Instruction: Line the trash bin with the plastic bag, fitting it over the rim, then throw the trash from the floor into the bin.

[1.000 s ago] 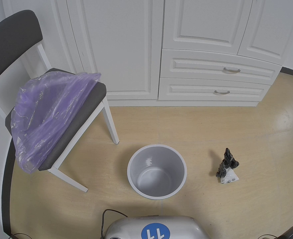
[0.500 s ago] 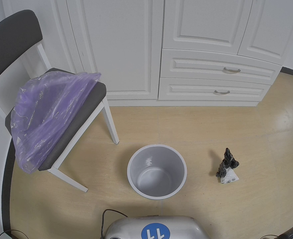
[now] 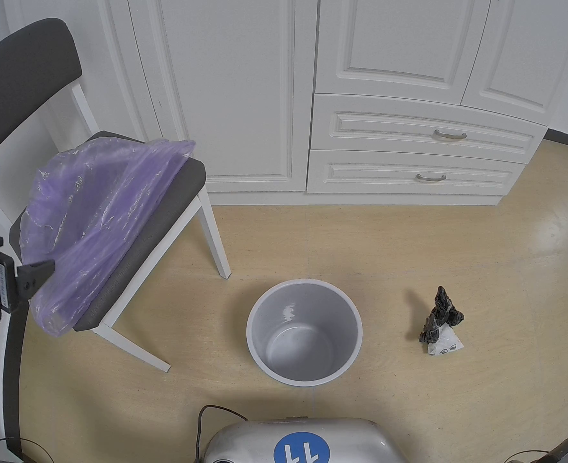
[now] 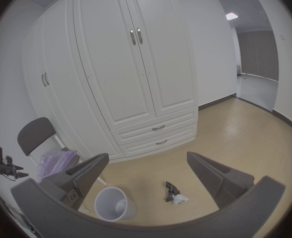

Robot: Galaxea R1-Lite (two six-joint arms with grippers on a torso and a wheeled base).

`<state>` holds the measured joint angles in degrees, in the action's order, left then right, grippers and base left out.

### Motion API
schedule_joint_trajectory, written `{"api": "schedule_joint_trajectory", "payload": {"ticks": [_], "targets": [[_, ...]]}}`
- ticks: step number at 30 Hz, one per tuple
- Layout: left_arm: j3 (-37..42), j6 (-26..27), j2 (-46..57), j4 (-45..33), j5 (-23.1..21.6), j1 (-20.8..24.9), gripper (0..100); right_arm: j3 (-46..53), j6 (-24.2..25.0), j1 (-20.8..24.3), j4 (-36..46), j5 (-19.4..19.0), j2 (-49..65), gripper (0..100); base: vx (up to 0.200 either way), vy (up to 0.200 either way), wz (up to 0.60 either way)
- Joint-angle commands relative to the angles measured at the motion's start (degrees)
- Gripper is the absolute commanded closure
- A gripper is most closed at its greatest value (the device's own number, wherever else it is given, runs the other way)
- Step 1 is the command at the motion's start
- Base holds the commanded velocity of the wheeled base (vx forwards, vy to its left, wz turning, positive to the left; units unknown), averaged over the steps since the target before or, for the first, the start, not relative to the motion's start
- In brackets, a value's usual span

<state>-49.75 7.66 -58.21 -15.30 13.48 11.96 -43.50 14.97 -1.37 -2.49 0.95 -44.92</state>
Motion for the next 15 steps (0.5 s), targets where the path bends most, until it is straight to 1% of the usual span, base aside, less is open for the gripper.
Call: {"api": "schedule_joint_trajectory", "payload": {"ticks": [1,3,5,7,9,13,15], "targets": [[2.3,-0.2,-5.3,-0.9,0.7,0.4,0,0.4,0.3,1.6,-0.4,-0.6,-2.3,0,0.000,0.000,0.00],[4.1,0.1,-5.4,-1.0,2.6,0.8,0,0.8,-0.1,1.6,0.2,-1.4,-1.1,0,0.000,0.000,0.00],[5.8,0.3,-5.4,-1.0,5.4,1.3,0,1.7,-1.5,1.7,0.3,-2.3,-0.5,0,0.000,0.000,0.00],[7.2,0.3,-5.6,-1.1,7.3,1.4,0,3.2,-3.1,1.7,0.1,-3.0,-0.3,0,0.000,0.000,0.00],[8.5,0.3,-6.1,-0.7,7.4,1.0,0,4.1,-4.2,1.8,-0.1,-3.1,-0.3,0,0.000,0.000,0.00],[8.7,0.2,-7.5,-0.3,7.7,0.6,0,4.7,-4.9,3.0,0.2,-3.3,-0.2,0,0.000,0.000,0.00],[8.0,0.7,-8.5,-0.5,7.7,0.3,0,5.5,-5.0,5.1,0.1,-3.1,0.0,0,0.000,0.000,0.00]]}}
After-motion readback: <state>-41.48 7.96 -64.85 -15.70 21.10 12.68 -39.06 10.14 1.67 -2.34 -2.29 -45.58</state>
